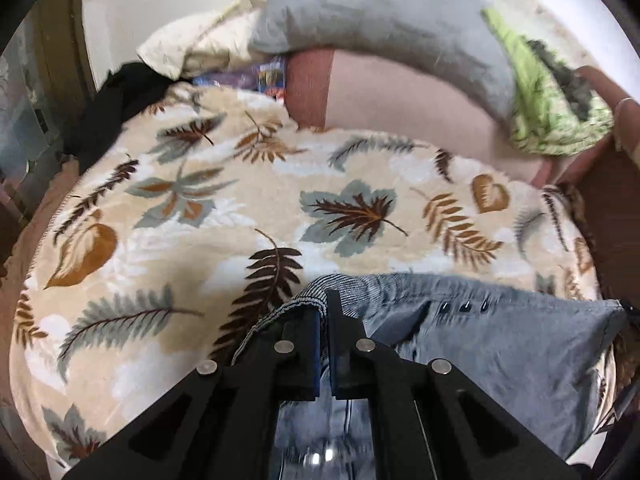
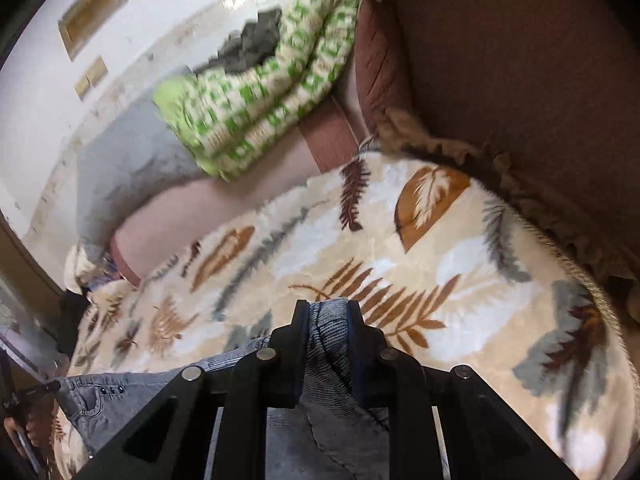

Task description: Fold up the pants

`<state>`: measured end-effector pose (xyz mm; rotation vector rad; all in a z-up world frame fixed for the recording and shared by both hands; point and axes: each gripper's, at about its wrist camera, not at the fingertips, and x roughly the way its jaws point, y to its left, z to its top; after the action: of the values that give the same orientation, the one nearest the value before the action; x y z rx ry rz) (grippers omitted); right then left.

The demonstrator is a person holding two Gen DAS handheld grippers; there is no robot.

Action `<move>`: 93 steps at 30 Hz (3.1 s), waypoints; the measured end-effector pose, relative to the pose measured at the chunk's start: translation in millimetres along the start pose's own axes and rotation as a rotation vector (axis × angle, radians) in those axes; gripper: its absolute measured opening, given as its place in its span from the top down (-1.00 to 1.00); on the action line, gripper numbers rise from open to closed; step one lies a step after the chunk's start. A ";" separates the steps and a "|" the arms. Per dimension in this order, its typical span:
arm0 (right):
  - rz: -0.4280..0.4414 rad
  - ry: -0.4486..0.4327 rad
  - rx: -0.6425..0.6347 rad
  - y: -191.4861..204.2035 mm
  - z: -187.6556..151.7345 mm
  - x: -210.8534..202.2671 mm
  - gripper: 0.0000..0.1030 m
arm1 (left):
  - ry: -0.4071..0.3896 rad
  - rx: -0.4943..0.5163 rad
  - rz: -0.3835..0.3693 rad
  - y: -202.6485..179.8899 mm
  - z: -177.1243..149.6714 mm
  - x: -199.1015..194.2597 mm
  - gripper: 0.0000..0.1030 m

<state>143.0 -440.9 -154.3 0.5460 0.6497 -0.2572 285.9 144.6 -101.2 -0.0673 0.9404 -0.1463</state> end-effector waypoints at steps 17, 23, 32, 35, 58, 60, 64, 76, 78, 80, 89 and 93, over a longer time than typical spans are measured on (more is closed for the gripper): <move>-0.093 0.310 -0.010 -85.0 -133.2 -132.3 0.65 | 0.119 -0.043 -0.098 46.6 -209.5 -101.9 0.94; -0.153 0.372 0.001 -100.1 -126.7 -144.1 0.44 | 0.130 0.032 -0.004 34.2 -223.3 -113.4 0.86; -0.081 0.221 0.002 -66.0 -62.3 -116.5 -0.41 | 0.011 0.075 0.143 26.1 -206.0 -157.4 0.85; -0.154 0.288 -0.055 -57.5 -59.0 -73.1 -0.40 | 0.005 0.115 0.106 8.6 -204.9 -156.3 0.85; -0.115 0.151 -0.056 -40.7 -70.2 -61.9 0.88 | 0.144 0.122 -0.139 -82.1 -214.3 -67.3 0.72; -0.060 0.171 -0.066 -18.8 -81.1 -67.2 0.88 | 0.141 0.152 -0.137 -94.1 -215.6 -62.4 0.41; 0.062 0.286 -0.174 36.0 -127.3 -58.8 0.88 | 0.116 0.180 -0.103 -109.8 -219.6 -50.1 0.05; -0.102 0.358 -0.169 30.9 -147.7 -26.8 0.89 | 0.157 0.120 0.041 -72.8 -227.1 -21.4 0.06; -0.033 0.329 -0.165 33.2 -144.2 -35.2 0.87 | 0.153 0.091 -0.004 -74.0 -223.0 -27.7 0.06; 0.060 0.330 -0.166 43.6 -144.6 -37.2 0.87 | 0.135 0.117 -0.035 -84.5 -217.7 -32.3 0.06; 0.184 0.436 -0.307 122.3 -180.2 -4.8 0.87 | 0.150 0.198 -0.053 -144.8 -185.4 12.0 -0.13; 0.168 0.502 -0.304 131.2 -189.6 21.5 0.87 | 0.171 0.202 -0.042 -158.0 -174.7 43.6 -0.14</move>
<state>115.7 -228.1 -241.2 0.3678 1.1008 0.1451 154.8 -17.1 -219.7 0.1139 1.0900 -0.2884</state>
